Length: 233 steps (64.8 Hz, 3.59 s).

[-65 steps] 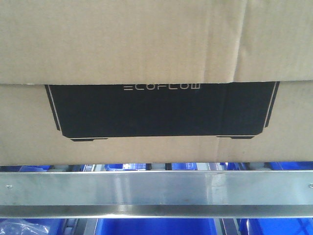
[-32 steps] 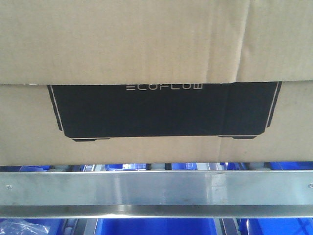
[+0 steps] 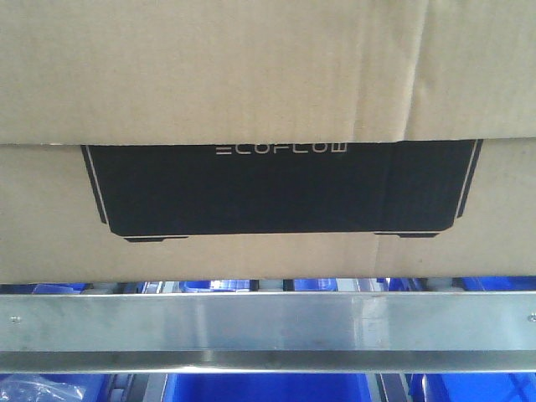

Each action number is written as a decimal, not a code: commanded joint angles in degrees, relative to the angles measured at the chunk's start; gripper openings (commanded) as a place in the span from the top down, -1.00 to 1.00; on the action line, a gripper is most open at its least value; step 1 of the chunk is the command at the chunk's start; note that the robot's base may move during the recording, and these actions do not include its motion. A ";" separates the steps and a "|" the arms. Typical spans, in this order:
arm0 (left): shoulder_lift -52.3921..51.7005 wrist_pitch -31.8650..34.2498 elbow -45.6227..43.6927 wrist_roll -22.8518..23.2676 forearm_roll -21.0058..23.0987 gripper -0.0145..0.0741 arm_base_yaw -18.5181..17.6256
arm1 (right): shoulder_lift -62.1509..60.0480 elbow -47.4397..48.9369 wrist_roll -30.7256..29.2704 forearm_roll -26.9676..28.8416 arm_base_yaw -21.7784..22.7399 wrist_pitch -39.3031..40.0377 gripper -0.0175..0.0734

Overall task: Grab box from left shelf to table start
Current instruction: 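Pull the ECOFLOW box off the shelf toward the robot with both grippers, then lift the box clear of the shelf edge with both grippers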

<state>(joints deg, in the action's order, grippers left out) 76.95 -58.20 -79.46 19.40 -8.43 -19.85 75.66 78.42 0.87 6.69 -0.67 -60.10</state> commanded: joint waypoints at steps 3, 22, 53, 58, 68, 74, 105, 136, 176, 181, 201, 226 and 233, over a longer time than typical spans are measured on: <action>-1.45 3.04 -1.84 0.66 0.73 0.90 -0.12 | -1.53 2.01 -0.51 0.91 0.35 2.98 0.49; -1.45 4.42 -1.84 0.66 5.69 0.90 -0.12 | -1.53 2.01 -0.51 3.45 0.35 3.09 0.49; -9.71 3.58 -1.84 1.84 5.59 0.90 -0.39 | -10.63 -0.31 -0.51 3.45 0.35 4.26 0.49; -11.07 3.14 -1.58 1.84 5.59 0.90 -0.39 | -12.67 -1.17 -0.51 3.45 0.35 4.01 0.49; -14.49 2.38 -0.20 1.84 5.59 0.90 -0.39 | -17.39 -3.48 -0.51 3.45 0.35 3.10 0.49; -17.48 2.38 1.61 1.84 5.70 0.90 -0.39 | -20.37 -5.32 -0.38 3.45 0.35 3.04 0.49; -31.70 0.77 6.27 1.10 5.70 0.89 -0.39 | -31.69 -8.44 -0.10 3.50 0.35 -0.49 0.49; -37.92 -1.68 6.27 -1.44 6.45 0.89 -0.39 | -35.45 -8.44 -0.10 3.52 0.35 -2.72 0.49; -41.30 -2.67 6.27 -1.69 7.71 0.89 -0.39 | -40.31 -8.44 -0.15 2.56 0.35 -4.13 0.49; -42.43 -2.94 6.27 -1.69 7.98 0.89 -0.39 | -40.31 -8.44 -0.15 2.56 0.35 -4.01 0.49; -44.02 -3.32 6.27 -1.69 8.43 0.89 -0.39 | -40.67 -8.44 -0.15 2.56 0.35 -4.21 0.49; -44.02 -3.32 6.27 -1.81 8.43 0.89 -0.39 | -40.67 -8.44 -0.15 2.61 0.35 -4.35 0.49; -44.02 -3.32 6.27 -1.81 8.43 0.89 -0.39 | -40.67 -8.44 -0.15 2.61 0.35 -4.35 0.49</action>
<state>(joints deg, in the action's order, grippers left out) 33.66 -71.07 -70.72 16.16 -1.58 -19.95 34.51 68.31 1.34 14.98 -0.70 -70.71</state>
